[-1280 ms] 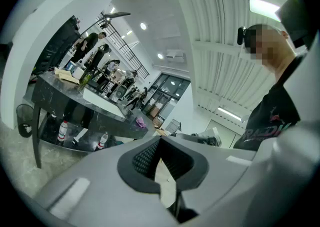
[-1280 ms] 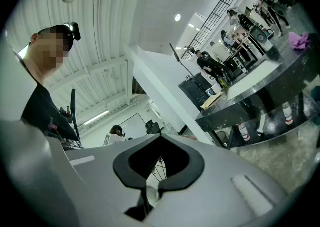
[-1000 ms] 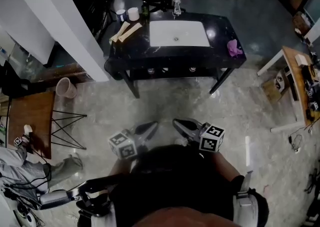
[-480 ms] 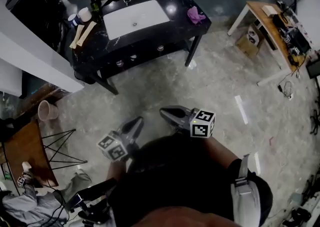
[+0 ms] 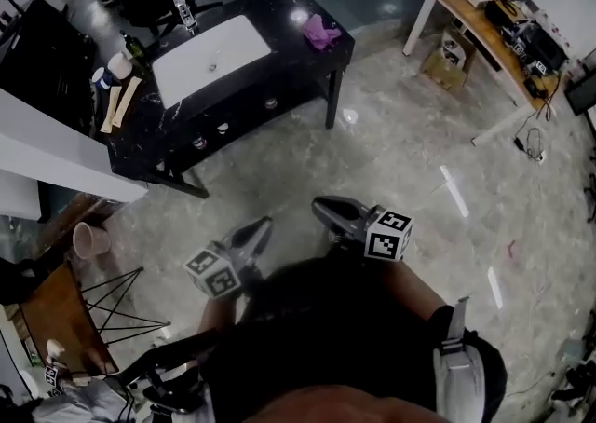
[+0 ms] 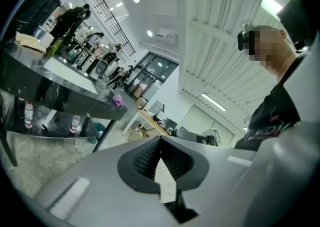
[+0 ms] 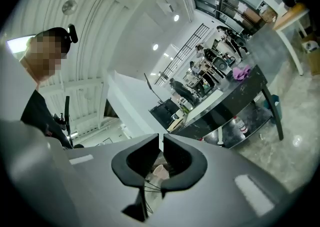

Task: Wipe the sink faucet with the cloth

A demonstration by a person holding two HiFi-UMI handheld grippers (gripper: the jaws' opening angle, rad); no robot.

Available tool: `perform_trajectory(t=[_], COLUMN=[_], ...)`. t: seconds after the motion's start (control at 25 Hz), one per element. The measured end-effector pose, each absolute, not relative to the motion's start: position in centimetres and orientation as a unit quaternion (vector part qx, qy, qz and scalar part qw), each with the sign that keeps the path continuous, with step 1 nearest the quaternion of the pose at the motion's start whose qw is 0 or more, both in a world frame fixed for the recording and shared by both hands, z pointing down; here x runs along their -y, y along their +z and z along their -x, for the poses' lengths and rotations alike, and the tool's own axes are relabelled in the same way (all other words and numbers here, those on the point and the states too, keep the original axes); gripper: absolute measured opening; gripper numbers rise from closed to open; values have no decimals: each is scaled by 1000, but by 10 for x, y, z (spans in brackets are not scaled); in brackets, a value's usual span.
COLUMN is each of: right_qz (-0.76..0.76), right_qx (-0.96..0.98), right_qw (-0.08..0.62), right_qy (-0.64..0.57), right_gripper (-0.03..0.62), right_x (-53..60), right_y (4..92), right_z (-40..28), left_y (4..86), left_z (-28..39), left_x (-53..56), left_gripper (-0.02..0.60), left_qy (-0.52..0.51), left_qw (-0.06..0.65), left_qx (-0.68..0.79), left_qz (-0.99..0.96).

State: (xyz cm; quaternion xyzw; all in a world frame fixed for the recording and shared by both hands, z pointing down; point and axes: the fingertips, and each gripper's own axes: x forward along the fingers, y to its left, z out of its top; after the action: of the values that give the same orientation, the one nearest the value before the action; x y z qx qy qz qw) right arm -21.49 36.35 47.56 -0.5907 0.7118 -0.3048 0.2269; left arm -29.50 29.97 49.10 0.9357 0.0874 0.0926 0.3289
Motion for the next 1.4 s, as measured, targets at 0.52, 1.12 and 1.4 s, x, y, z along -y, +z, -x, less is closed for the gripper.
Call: perform_trajectory(t=[0.52, 1.12, 1.4], right_qz=[628, 680, 752], right_qx=[-672, -621, -567], right_qw=[244, 206, 114], right_qy=[-307, -330, -316], right_gripper=[57, 101, 142], right_x=[-411, -242, -149], right_y=[482, 510, 553], right_z=[38, -93, -200], left_y=[492, 504, 512], left_z=[125, 56, 72], left_x=[-328, -150, -61], left_gripper=[0, 0, 0], left_qy=[120, 81, 68], left_qw=[339, 338, 336], left_qx=[-93, -62, -6], left_qz=[-928, -936, -939])
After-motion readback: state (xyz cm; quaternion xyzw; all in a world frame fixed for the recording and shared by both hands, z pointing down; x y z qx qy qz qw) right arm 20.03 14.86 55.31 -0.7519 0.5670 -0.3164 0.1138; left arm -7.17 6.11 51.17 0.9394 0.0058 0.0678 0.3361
